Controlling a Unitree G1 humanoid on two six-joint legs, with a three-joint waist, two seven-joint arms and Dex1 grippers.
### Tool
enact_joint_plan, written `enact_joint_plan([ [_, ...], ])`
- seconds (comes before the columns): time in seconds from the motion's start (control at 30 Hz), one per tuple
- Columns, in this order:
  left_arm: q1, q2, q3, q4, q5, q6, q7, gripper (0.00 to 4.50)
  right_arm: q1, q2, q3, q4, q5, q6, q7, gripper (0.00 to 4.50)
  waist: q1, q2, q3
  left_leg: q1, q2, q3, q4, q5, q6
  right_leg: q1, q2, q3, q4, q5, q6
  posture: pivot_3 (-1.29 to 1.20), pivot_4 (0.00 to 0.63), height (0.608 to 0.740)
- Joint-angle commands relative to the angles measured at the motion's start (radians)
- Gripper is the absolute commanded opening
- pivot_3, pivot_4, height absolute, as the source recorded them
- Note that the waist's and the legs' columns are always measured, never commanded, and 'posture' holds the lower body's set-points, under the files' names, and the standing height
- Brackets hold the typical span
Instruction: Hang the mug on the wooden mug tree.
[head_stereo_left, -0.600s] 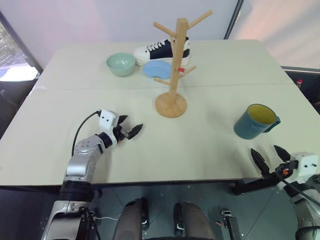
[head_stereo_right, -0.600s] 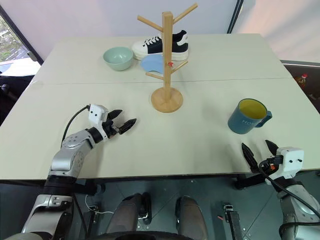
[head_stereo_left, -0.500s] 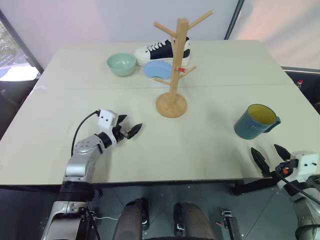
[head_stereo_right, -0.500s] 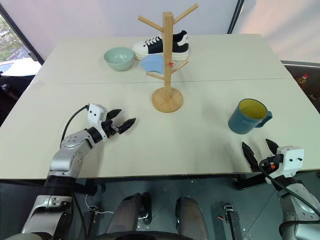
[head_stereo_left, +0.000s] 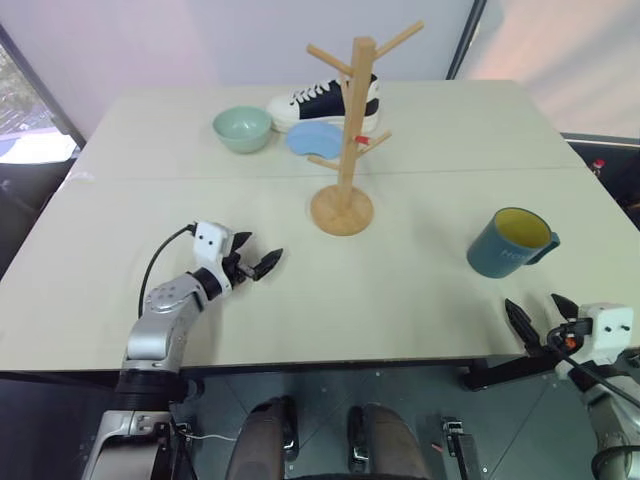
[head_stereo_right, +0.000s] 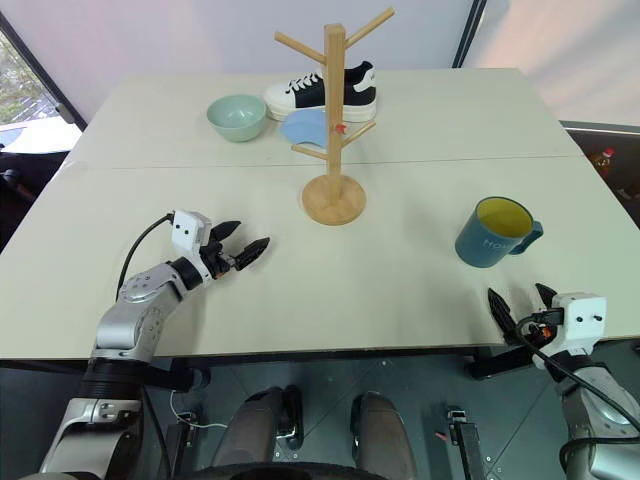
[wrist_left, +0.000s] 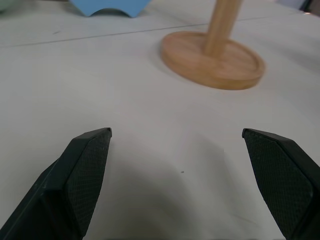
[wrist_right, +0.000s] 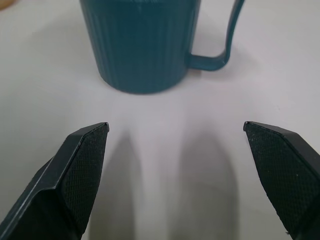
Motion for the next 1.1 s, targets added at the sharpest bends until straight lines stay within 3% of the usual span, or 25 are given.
enact_joint_plan([
  [0.03, 0.028, 0.018, -0.058, -0.135, -0.043, -0.006, -0.101, 4.50, -0.018, -0.030, -0.045, 0.016, 0.013, -0.014, -0.006, 4.47, 0.000, 0.000, 0.000, 0.000, 0.000, 0.000, 0.000, 0.000, 0.000, 0.000, 0.000, 0.000, 0.000, 0.000, 0.000, 0.00, 0.150, 0.730],
  [0.2, 0.055, 0.049, -0.191, -0.323, -0.110, 0.061, -0.240, 4.50, -0.072, -0.069, -0.070, 0.105, -0.004, -0.022, -0.041, 4.47, 0.000, 0.002, -0.001, 0.000, 0.000, 0.000, 0.000, 0.000, 0.000, 0.000, 0.000, 0.000, 0.000, 0.000, 0.000, 0.00, 0.150, 0.730],
  [0.37, 0.017, 0.060, -0.266, -0.410, -0.139, 0.125, -0.279, 4.50, -0.162, -0.101, -0.064, 0.198, -0.028, -0.041, -0.072, 4.47, -0.003, 0.004, -0.001, 0.001, 0.000, 0.000, 0.000, 0.000, 0.000, 0.000, 0.000, 0.000, 0.000, 0.000, -0.001, 0.00, 0.150, 0.730],
  [0.73, -0.012, 0.069, -0.266, -0.439, -0.141, 0.144, -0.266, 4.50, -0.355, -0.153, -0.017, 0.373, -0.071, -0.076, -0.059, 4.47, -0.001, 0.004, -0.001, 0.001, 0.000, 0.000, 0.002, 0.002, 0.003, 0.001, 0.002, 0.000, 0.002, 0.001, 0.003, 0.00, 0.150, 0.730],
  [1.1, 0.004, 0.082, -0.264, -0.452, -0.143, 0.141, -0.248, 4.50, -0.428, -0.176, 0.005, 0.450, -0.074, -0.107, -0.012, 4.47, 0.000, 0.004, -0.001, 0.001, 0.000, 0.000, 0.003, 0.002, 0.003, 0.002, 0.003, 0.000, 0.003, 0.002, 0.004, 0.00, 0.150, 0.730],
])
